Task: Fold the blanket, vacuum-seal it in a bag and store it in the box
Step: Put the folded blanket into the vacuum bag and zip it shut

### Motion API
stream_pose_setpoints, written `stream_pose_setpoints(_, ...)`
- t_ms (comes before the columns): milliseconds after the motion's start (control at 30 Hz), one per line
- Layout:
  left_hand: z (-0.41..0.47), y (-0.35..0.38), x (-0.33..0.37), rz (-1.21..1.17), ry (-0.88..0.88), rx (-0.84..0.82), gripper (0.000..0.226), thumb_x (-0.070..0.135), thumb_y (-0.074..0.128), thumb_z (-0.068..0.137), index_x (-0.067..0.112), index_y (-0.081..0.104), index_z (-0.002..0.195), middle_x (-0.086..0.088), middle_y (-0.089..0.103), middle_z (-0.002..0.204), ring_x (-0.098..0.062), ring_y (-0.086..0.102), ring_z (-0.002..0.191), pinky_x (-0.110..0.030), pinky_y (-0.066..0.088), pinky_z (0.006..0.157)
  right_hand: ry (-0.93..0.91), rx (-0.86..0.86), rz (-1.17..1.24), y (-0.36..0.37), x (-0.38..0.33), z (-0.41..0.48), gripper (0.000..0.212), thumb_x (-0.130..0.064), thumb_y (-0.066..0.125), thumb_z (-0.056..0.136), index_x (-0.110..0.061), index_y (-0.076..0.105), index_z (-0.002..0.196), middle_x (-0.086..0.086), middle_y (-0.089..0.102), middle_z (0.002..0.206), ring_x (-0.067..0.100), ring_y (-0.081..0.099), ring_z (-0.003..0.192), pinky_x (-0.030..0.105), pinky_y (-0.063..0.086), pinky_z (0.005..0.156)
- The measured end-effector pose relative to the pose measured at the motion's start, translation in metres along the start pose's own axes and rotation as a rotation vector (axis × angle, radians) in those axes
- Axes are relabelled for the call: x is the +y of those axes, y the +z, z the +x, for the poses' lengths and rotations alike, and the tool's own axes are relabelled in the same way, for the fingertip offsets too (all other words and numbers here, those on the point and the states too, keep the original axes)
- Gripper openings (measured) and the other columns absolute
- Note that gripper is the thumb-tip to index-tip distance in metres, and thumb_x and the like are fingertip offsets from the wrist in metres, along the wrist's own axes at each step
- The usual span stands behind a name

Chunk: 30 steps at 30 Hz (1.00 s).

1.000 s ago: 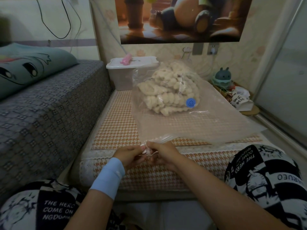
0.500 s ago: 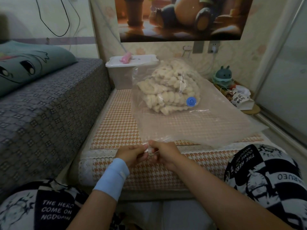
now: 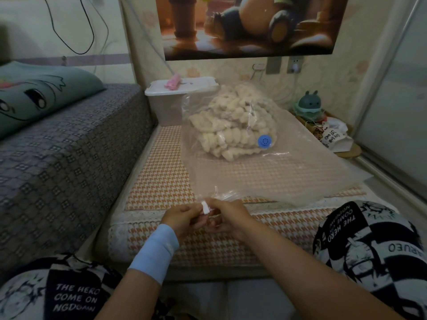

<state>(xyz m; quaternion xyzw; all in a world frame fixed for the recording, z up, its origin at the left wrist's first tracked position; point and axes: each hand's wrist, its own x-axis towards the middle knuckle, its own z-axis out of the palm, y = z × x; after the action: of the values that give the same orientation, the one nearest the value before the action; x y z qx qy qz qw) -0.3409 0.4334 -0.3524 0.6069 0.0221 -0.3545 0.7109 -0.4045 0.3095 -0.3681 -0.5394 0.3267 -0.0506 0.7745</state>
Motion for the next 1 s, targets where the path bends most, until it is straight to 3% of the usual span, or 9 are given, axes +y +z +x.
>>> stream_pose_setpoints(133,0.003,-0.007,0.001,0.131,0.032,0.092,0.010,0.001,0.065,0.087,-0.003,0.068,0.096,-0.018,0.069,0.084,-0.024,0.066,0.073,-0.025,0.059,0.056,0.023,-0.169,-0.083,-0.001,0.000,-0.011,0.033,-0.025,0.076,0.087,-0.004,0.069,0.111,0.011,0.069,0.090,0.018,0.064,0.062,0.038,0.060,0.062)
stream_pose_setpoints(200,0.003,-0.008,0.001,0.164,0.050,0.084,0.008,0.002,0.065,0.087,-0.002,0.068,0.093,-0.013,0.069,0.072,-0.020,0.064,0.064,-0.023,0.055,0.051,0.021,-0.199,-0.082,0.000,0.001,-0.015,0.026,-0.025,0.071,0.091,-0.007,0.070,0.109,0.009,0.071,0.088,0.016,0.064,0.061,0.035,0.059,0.059)
stream_pose_setpoints(300,0.003,-0.009,0.000,0.203,0.078,0.062,0.007,0.003,0.064,0.088,-0.001,0.070,0.088,-0.012,0.067,0.066,-0.019,0.059,0.058,-0.021,0.054,0.052,0.053,-0.195,-0.062,0.002,0.002,-0.015,0.020,-0.022,0.064,0.096,-0.006,0.069,0.106,0.010,0.072,0.083,0.014,0.062,0.054,0.036,0.059,0.058)
stream_pose_setpoints(467,0.005,-0.009,-0.003,0.316,0.128,0.134,0.009,0.007,0.070,0.084,0.004,0.072,0.076,-0.016,0.066,0.072,-0.021,0.055,0.061,-0.031,0.052,0.064,0.067,0.008,-0.017,0.006,0.005,-0.002,0.011,-0.007,0.068,0.089,0.003,0.065,0.094,0.012,0.058,0.067,0.011,0.043,0.035,0.042,0.061,0.063)
stream_pose_setpoints(533,0.004,-0.011,-0.002,0.326,0.126,0.146,0.013,0.009,0.072,0.083,0.004,0.072,0.071,-0.013,0.065,0.067,-0.020,0.053,0.058,-0.029,0.049,0.062,0.065,0.057,-0.010,0.004,0.006,0.002,0.013,-0.007,0.071,0.087,0.002,0.062,0.089,0.012,0.057,0.065,0.012,0.041,0.034,0.047,0.062,0.068)
stream_pose_setpoints(700,0.003,-0.015,0.002,0.287,0.098,0.093,0.010,0.005,0.070,0.084,0.001,0.071,0.076,-0.007,0.066,0.061,-0.016,0.056,0.054,-0.026,0.051,0.060,0.094,-0.128,0.005,0.001,0.006,-0.005,0.023,-0.016,0.067,0.094,-0.001,0.062,0.110,0.015,0.065,0.092,0.016,0.056,0.048,0.043,0.059,0.060)
stream_pose_setpoints(767,0.003,-0.016,0.000,0.301,0.111,0.083,0.011,0.002,0.068,0.085,0.002,0.071,0.075,-0.009,0.066,0.060,-0.014,0.056,0.049,-0.023,0.049,0.052,0.097,-0.189,-0.022,0.003,0.010,-0.007,0.025,-0.019,0.067,0.094,-0.002,0.066,0.112,0.014,0.070,0.094,0.015,0.057,0.050,0.041,0.059,0.060)
stream_pose_setpoints(867,0.004,-0.014,-0.002,0.351,0.120,0.095,0.008,0.005,0.068,0.085,0.000,0.072,0.080,-0.009,0.065,0.062,-0.013,0.055,0.048,-0.021,0.047,0.050,0.087,-0.132,0.012,0.007,0.014,-0.005,0.019,-0.016,0.068,0.092,-0.001,0.069,0.104,0.013,0.071,0.085,0.014,0.055,0.048,0.041,0.059,0.061)
stream_pose_setpoints(1000,0.006,-0.011,-0.001,0.351,0.113,0.103,0.014,0.005,0.067,0.086,-0.002,0.068,0.074,-0.009,0.059,0.057,-0.015,0.048,0.048,-0.021,0.044,0.048,0.057,0.025,0.021,0.006,0.009,0.003,0.010,-0.005,0.067,0.090,0.003,0.063,0.092,0.007,0.058,0.053,0.013,0.047,0.038,0.046,0.061,0.068)
